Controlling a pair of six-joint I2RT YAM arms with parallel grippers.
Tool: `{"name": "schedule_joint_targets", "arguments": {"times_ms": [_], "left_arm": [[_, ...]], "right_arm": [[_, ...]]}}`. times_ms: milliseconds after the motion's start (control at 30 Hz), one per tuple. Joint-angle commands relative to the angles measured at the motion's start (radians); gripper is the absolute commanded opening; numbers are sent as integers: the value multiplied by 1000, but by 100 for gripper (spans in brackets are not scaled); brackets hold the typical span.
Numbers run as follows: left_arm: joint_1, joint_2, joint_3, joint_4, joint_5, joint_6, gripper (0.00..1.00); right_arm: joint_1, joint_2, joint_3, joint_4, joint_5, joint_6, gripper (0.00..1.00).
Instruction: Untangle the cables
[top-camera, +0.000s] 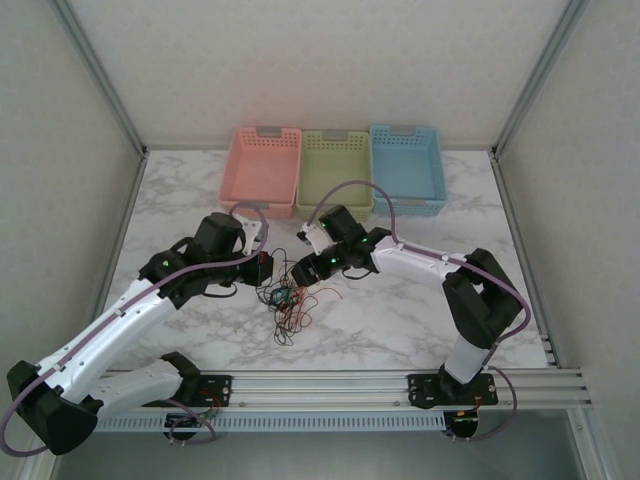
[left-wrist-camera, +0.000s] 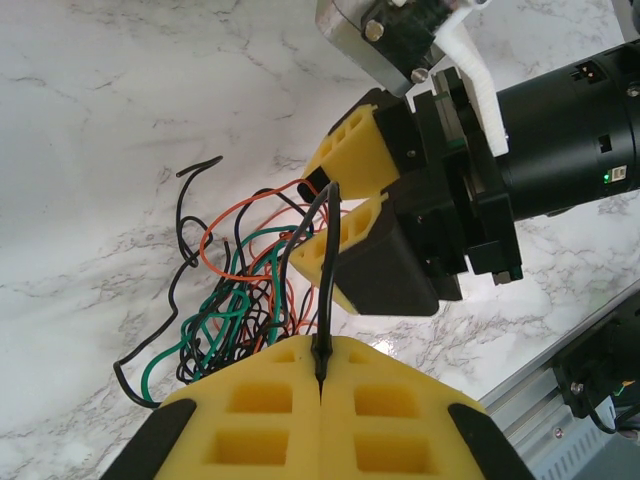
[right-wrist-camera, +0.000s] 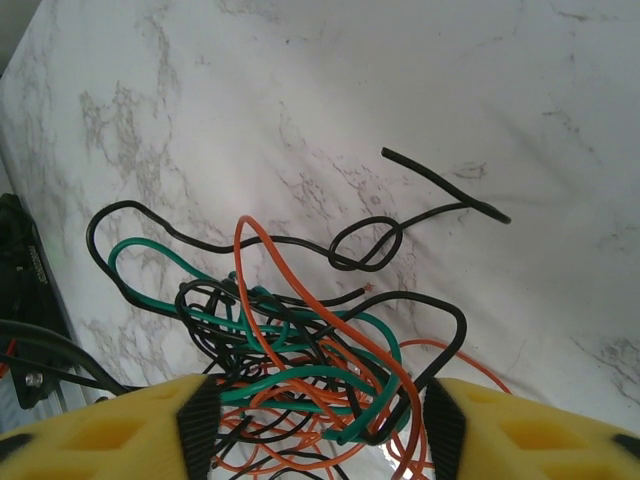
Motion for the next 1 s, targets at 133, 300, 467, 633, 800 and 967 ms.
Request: {"name": "schedule_joint_targets", "arguments": {"times_ms": [133, 300, 467, 633, 800, 967], "left_arm": [[-7, -23, 8, -27, -38, 0, 0], [-7, -49, 46, -91, -123, 7, 0], [-4, -108, 84, -185, -273, 12, 0], [-2, -202, 126, -267, -462, 23, 0], [6, -306, 150, -301, -639, 41, 0], [7, -377, 153, -310, -730, 47, 0]], "right_arm": [[7, -34, 63, -94, 63, -50, 9], [-31, -167, 30, -94, 192, -29, 0], [-178, -298, -51, -92, 299, 73, 0], [-393, -412, -166, -97, 357, 180, 0], [-579, -433, -246, -120, 380, 277, 0], [-678, -430, -303, -99, 374, 326, 0]]}}
